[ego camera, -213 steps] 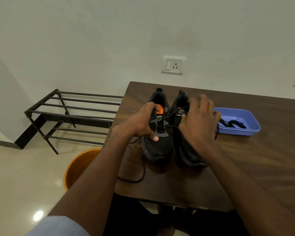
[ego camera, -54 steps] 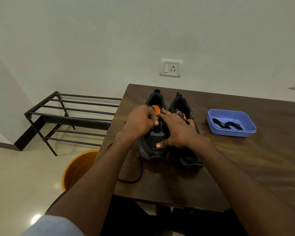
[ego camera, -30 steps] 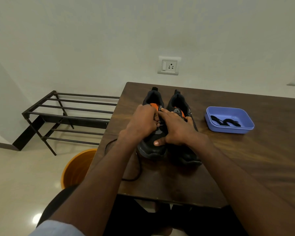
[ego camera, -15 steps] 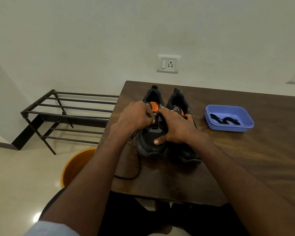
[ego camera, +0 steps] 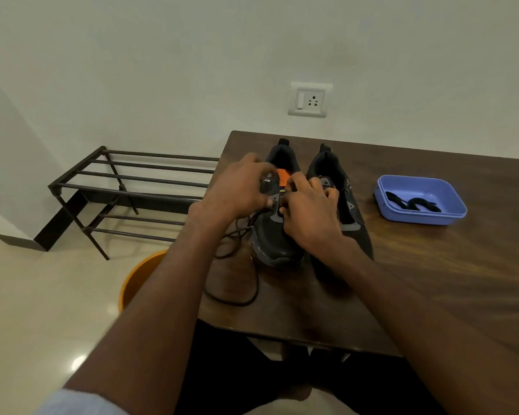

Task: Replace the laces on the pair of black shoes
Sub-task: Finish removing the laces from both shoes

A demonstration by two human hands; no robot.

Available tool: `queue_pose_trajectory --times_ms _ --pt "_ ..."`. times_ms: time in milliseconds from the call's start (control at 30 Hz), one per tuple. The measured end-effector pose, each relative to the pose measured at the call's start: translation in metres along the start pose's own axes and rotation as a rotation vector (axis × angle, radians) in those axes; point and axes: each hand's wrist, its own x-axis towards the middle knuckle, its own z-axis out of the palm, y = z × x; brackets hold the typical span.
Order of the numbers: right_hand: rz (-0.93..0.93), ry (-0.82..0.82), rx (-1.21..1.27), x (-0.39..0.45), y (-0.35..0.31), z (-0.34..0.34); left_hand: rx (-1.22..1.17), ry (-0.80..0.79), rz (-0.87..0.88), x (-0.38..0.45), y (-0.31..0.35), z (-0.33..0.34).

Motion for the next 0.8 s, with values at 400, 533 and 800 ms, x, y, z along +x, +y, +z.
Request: queue_pose_trajectory --times_ms 400,533,800 --pt "0.335 0.048 0.488 0.000 0.022 -0.011 -0.188 -0.216 0.028 0.006 -0.007 0.032" --pt "0.309 0.148 0.367 -0.006 0.032 -0.025 -0.162 -0.221 0.031 0.009 -0.009 0.034" --pt "-0.058 0.018 -0.029 0.005 0.010 -0.001 -0.193 -0.239 0.018 0.007 -0.007 0.034"
